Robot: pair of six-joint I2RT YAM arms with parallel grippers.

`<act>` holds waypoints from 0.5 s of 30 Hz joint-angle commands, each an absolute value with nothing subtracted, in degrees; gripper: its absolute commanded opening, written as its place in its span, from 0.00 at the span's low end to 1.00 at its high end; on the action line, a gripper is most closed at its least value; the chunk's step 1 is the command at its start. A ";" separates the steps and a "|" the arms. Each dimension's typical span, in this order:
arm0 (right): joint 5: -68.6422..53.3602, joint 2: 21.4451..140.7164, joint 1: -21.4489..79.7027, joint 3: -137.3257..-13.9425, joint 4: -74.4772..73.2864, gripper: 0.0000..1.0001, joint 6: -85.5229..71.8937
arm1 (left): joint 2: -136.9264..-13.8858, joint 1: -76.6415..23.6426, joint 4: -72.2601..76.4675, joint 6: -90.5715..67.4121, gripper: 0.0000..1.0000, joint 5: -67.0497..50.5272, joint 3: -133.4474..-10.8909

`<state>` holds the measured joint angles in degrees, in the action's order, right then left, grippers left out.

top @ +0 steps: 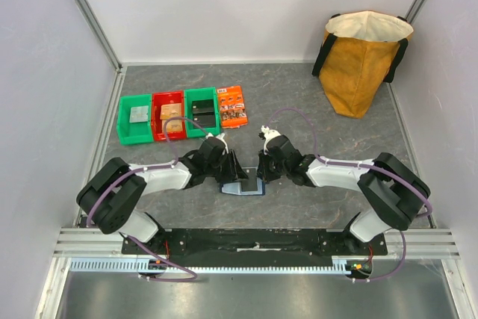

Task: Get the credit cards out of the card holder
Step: Remove the credit card from the card holder.

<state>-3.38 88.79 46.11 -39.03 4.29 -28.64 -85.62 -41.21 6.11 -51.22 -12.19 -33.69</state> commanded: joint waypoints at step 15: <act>-6.24 93.60 46.14 -38.23 2.90 0.02 -27.33 | -83.76 -39.73 13.00 -56.51 0.41 -11.95 -26.99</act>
